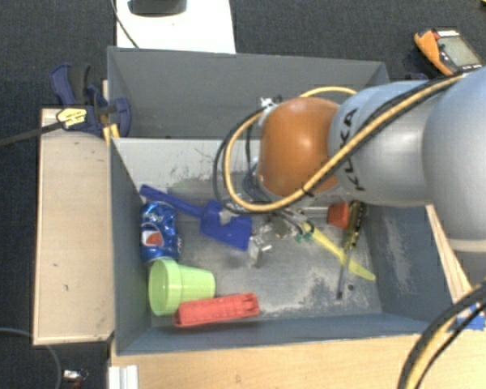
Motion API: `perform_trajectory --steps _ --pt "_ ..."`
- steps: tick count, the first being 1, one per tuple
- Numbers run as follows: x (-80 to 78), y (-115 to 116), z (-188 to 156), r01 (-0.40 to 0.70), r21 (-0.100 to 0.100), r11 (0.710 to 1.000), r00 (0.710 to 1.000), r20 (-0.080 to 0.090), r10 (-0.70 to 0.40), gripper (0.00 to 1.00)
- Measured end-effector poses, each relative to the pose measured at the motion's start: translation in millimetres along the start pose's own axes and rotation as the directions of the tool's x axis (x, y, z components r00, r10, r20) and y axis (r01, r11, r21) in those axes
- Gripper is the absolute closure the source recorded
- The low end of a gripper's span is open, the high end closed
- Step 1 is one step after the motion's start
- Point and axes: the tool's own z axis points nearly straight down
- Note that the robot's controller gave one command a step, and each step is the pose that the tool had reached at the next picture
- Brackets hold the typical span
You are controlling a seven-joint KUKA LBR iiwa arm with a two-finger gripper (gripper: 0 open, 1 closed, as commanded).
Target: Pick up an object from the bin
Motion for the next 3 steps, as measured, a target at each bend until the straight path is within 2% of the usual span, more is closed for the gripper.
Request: perform_trajectory --steps 1,2,3 --pt "9.0 7.2 22.1 -0.042 0.000 0.999 0.999 0.000 0.042 0.00" --pt "14.7 12.8 26.5 -0.032 0.002 0.999 0.999 0.010 0.032 1.00" --pt "14.8 12.8 26.6 -0.035 0.002 0.999 0.999 0.010 0.035 1.00"
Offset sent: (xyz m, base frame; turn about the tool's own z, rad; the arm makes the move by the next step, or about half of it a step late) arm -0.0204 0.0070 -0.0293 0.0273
